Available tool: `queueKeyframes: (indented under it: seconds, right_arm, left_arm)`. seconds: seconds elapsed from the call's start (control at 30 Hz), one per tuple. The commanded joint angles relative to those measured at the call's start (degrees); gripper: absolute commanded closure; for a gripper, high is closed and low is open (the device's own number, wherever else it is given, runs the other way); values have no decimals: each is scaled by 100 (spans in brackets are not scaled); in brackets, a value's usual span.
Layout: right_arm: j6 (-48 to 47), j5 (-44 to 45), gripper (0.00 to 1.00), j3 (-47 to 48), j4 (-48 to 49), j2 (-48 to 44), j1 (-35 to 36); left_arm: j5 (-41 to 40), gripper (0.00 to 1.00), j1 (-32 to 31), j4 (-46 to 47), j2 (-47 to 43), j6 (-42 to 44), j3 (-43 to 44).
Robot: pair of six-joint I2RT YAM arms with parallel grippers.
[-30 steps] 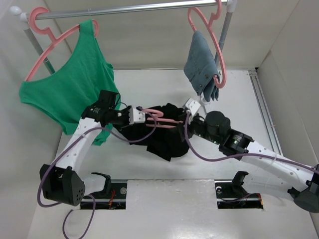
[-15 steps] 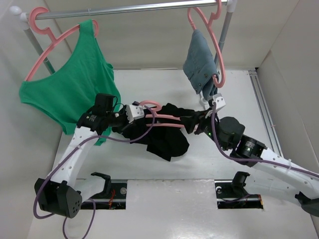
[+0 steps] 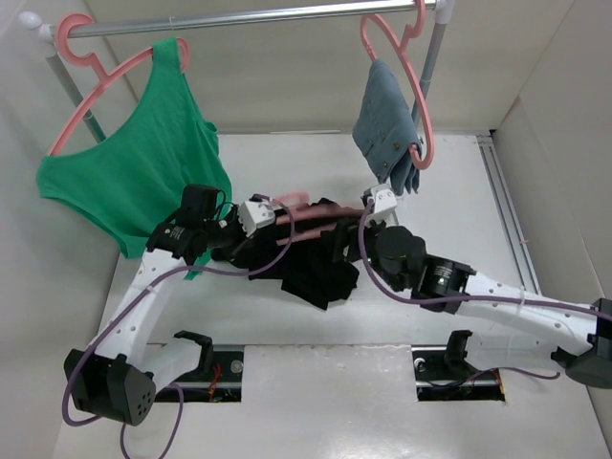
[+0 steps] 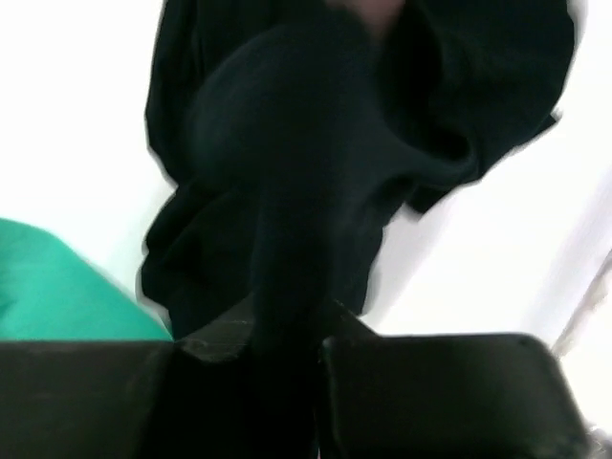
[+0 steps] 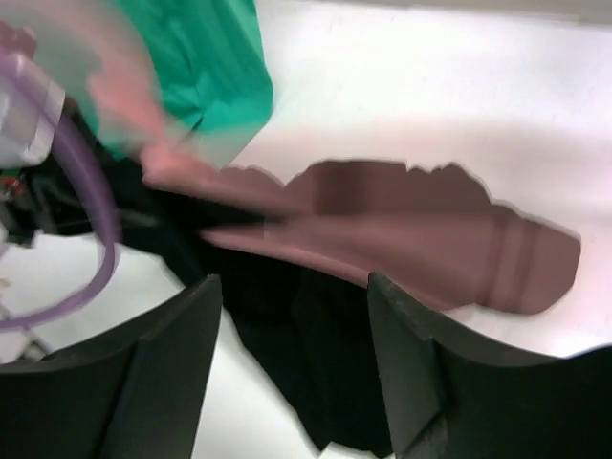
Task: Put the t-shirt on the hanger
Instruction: Place tshirt on hanger
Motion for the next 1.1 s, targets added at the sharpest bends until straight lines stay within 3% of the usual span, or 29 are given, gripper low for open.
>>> queueKeyframes:
  seconds: [0.0,0.27,0.4,0.6,0.83,0.93,1.07]
  right_arm:
    - [-41,412,31,354,-699,-215,189]
    - [-17,160,31,487,-1271,31,382]
    - [106,-246,31,-32,-456,522,382]
    - [-78,306,27,591,-287,1498,304]
    - [572,0,39,530,117,2017,-496]
    - [450,-272,46,328,783,2070,-620]
    - [19,-798,47,415,1295,2351,-620]
  left_arm:
    - [521,100,26,995,-406,-808,28]
    - [424,100,26,1118,-249,-984,90]
    - [661,100,26,1065,-309,-862,90]
    - [715,100,26,890,-362,-808,90]
    - [715,100,26,889,-521,-922,90]
    - [767,100,26,889,-591,-922,28]
    - [767,100,26,837,-644,-922,-33]
